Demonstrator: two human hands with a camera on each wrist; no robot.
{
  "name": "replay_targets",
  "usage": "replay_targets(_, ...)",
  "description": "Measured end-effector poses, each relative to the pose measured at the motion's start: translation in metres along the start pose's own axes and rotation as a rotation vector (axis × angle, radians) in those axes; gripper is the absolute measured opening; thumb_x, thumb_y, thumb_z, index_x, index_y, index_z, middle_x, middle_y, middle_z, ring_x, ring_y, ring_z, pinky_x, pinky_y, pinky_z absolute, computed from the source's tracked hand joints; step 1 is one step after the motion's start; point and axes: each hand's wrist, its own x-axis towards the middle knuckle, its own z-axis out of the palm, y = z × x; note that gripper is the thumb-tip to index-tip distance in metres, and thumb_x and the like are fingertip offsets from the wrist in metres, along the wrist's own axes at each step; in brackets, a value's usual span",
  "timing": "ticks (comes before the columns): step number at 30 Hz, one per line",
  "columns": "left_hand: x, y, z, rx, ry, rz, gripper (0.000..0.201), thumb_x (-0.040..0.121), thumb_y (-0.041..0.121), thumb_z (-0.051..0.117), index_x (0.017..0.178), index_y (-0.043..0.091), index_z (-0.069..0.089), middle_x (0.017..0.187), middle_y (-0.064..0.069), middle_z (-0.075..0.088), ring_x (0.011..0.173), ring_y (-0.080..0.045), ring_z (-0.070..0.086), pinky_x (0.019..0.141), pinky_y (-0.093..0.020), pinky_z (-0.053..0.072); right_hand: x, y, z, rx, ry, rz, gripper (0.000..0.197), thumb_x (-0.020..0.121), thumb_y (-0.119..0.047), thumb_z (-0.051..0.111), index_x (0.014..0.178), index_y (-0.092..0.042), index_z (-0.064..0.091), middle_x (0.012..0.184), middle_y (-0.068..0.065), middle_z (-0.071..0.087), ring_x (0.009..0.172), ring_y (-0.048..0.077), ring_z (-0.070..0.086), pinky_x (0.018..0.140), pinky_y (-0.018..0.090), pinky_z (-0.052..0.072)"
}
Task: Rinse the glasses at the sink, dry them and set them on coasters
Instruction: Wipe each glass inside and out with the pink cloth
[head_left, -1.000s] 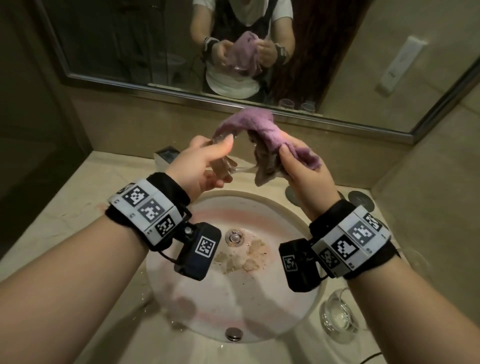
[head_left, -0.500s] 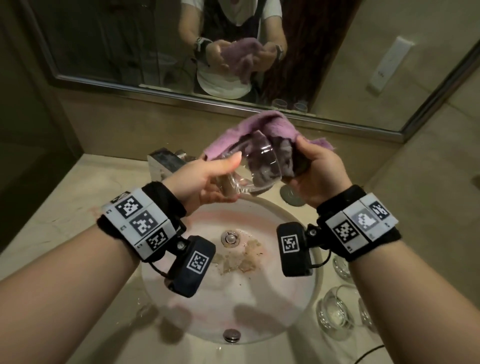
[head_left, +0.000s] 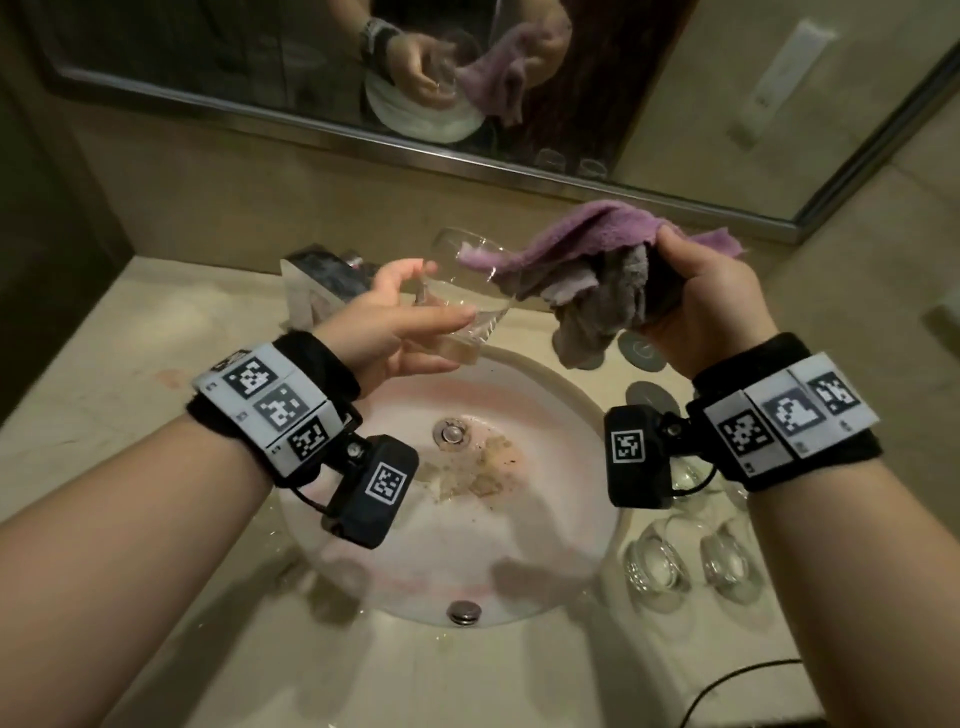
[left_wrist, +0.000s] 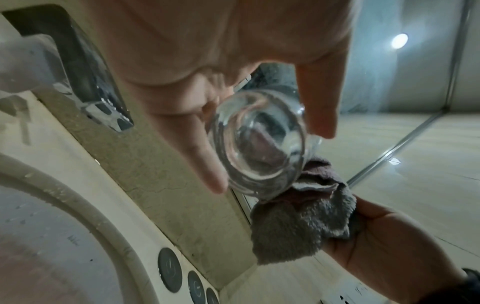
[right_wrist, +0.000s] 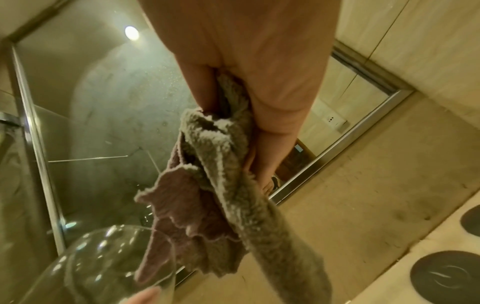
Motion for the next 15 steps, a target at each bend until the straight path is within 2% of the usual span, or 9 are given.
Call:
replay_targets(2, -0.002, -0.003, 0.005, 0.032, -0.079, 0.007, 0.086, 0.059, 0.007, 0.069, 0.136, 0.020, 0.031, 0.103, -0.007, 0.058, 0.065, -0.011, 0.069, 0.065, -0.030, 0.059, -0.005, 0.000, -0.002, -0.007, 0.012, -0.015, 0.030, 0.101, -0.026, 0.037, 0.117, -0.007, 0.054, 0.116, 0.015, 0.064, 0.108, 0.029, 0.062, 0.091, 0.046, 0.050)
replay_targets(3, -0.002, -0.006, 0.008, 0.031, -0.103, 0.003, 0.085, 0.059, 0.004, 0.067, 0.136, 0.016, 0.033, 0.103, -0.009, 0.057, 0.065, -0.010, 0.069, 0.060, -0.025, 0.057, -0.008, 0.001, -0.002, 0.001, 0.016, -0.027, 0.028, 0.101, -0.027, 0.037, 0.111, -0.009, 0.056, 0.111, 0.013, 0.066, 0.106, 0.028, 0.063, 0.091, 0.046, 0.050)
replay_targets(5, -0.001, -0.011, 0.012, -0.028, -0.136, -0.019, 0.082, 0.062, -0.001, 0.069, 0.136, 0.012, 0.035, 0.108, -0.014, 0.057, 0.073, -0.015, 0.070, 0.058, -0.023, 0.055, -0.010, 0.004, -0.003, 0.035, 0.035, -0.059, 0.030, 0.102, -0.031, 0.035, 0.104, -0.010, 0.057, 0.103, 0.010, 0.066, 0.100, 0.025, 0.063, 0.087, 0.043, 0.051)
replay_targets(6, 0.000, -0.013, 0.014, -0.072, -0.145, -0.033, 0.081, 0.064, -0.003, 0.072, 0.135, 0.012, 0.036, 0.112, -0.016, 0.058, 0.078, -0.018, 0.071, 0.060, -0.026, 0.055, -0.012, 0.008, -0.004, 0.044, 0.028, -0.086, 0.035, 0.102, -0.033, 0.034, 0.108, -0.008, 0.057, 0.104, 0.011, 0.065, 0.100, 0.025, 0.062, 0.084, 0.041, 0.051)
replay_targets(8, 0.004, -0.015, 0.018, -0.151, -0.153, -0.065, 0.079, 0.065, 0.004, 0.072, 0.135, 0.013, 0.038, 0.118, -0.017, 0.061, 0.089, -0.026, 0.070, 0.067, -0.034, 0.058, -0.018, 0.017, 0.002, 0.013, -0.034, -0.158, 0.048, 0.100, -0.039, 0.033, 0.124, -0.001, 0.051, 0.115, 0.017, 0.059, 0.104, 0.029, 0.058, 0.083, 0.039, 0.050)
replay_targets(10, 0.007, -0.015, 0.025, -0.193, -0.176, -0.093, 0.076, 0.066, 0.013, 0.069, 0.137, 0.012, 0.040, 0.120, -0.016, 0.062, 0.098, -0.031, 0.067, 0.078, -0.042, 0.057, -0.027, 0.030, 0.017, -0.052, -0.133, -0.219, 0.051, 0.094, -0.040, 0.037, 0.122, 0.001, 0.050, 0.120, 0.020, 0.056, 0.108, 0.031, 0.055, 0.086, 0.040, 0.049)
replay_targets(11, 0.007, -0.014, 0.029, -0.199, -0.201, -0.090, 0.074, 0.069, 0.016, 0.068, 0.138, 0.011, 0.040, 0.121, -0.016, 0.061, 0.102, -0.032, 0.065, 0.082, -0.044, 0.056, -0.031, 0.038, 0.026, -0.073, -0.172, -0.245, 0.050, 0.091, -0.043, 0.044, 0.119, -0.003, 0.053, 0.127, 0.021, 0.053, 0.117, 0.033, 0.051, 0.093, 0.046, 0.047)
replay_targets(13, 0.007, -0.009, 0.035, -0.210, -0.241, -0.066, 0.071, 0.073, 0.025, 0.066, 0.138, 0.007, 0.041, 0.126, -0.018, 0.058, 0.109, -0.033, 0.061, 0.091, -0.047, 0.052, -0.037, 0.050, 0.039, -0.081, -0.235, -0.299, 0.061, 0.080, -0.057, 0.059, 0.123, -0.014, 0.054, 0.147, 0.021, 0.034, 0.136, 0.035, 0.034, 0.109, 0.057, 0.030)
replay_targets(15, 0.008, -0.003, 0.035, -0.220, -0.247, -0.059, 0.073, 0.074, 0.036, 0.065, 0.138, 0.008, 0.042, 0.131, -0.018, 0.055, 0.116, -0.034, 0.057, 0.095, -0.048, 0.048, -0.040, 0.058, 0.041, -0.174, -0.306, -0.368, 0.072, 0.076, -0.070, 0.055, 0.133, -0.028, 0.047, 0.157, 0.014, 0.016, 0.142, 0.030, 0.025, 0.112, 0.056, 0.027)
